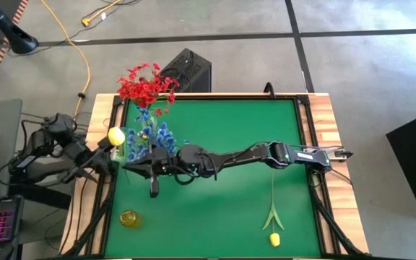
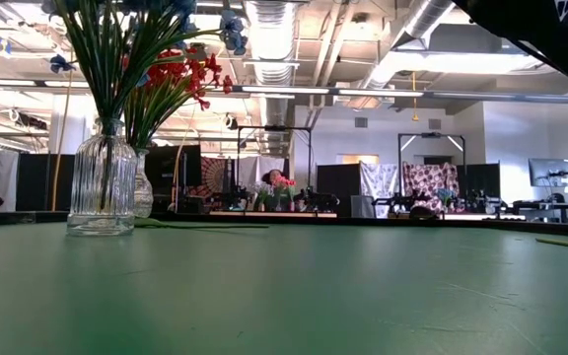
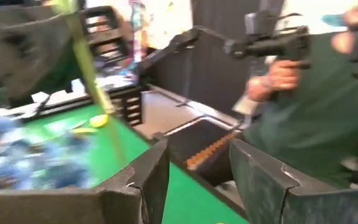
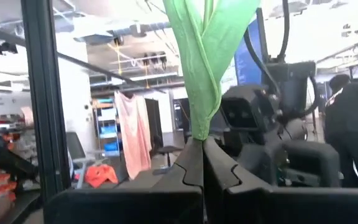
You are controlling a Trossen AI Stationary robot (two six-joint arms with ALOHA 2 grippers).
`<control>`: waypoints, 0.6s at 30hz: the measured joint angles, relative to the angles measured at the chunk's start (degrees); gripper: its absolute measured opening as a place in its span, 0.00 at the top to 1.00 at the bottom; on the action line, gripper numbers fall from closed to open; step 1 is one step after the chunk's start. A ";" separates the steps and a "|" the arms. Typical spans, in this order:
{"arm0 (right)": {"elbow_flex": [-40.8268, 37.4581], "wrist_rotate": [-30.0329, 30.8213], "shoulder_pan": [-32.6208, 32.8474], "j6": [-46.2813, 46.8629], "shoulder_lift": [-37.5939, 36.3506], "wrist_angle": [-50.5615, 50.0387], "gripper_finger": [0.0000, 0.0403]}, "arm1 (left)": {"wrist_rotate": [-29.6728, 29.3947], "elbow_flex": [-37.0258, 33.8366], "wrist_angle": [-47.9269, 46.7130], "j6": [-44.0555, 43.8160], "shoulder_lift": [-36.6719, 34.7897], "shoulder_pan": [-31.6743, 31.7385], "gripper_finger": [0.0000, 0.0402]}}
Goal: Sort flowers into vase by color
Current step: Put the top right yellow flower into the yellow vase
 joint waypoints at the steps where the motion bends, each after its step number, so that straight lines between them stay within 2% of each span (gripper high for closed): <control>1: 0.00 0.00 -0.02 0.12 0.00 0.29 0.96 | -1.62 0.00 0.14 -0.34 0.00 -0.17 0.61; 5: 0.00 0.00 -0.06 0.49 -0.02 2.23 0.96 | -7.02 0.00 2.16 -3.32 0.00 -0.16 0.61; 13: 0.04 -0.02 -1.01 0.25 -0.02 2.84 0.96 | -15.03 0.02 15.69 -16.72 0.30 -0.16 0.61; 18: 0.04 -1.16 -2.41 0.98 -0.02 2.64 0.96 | -19.23 0.02 15.12 -18.78 3.24 -0.16 0.61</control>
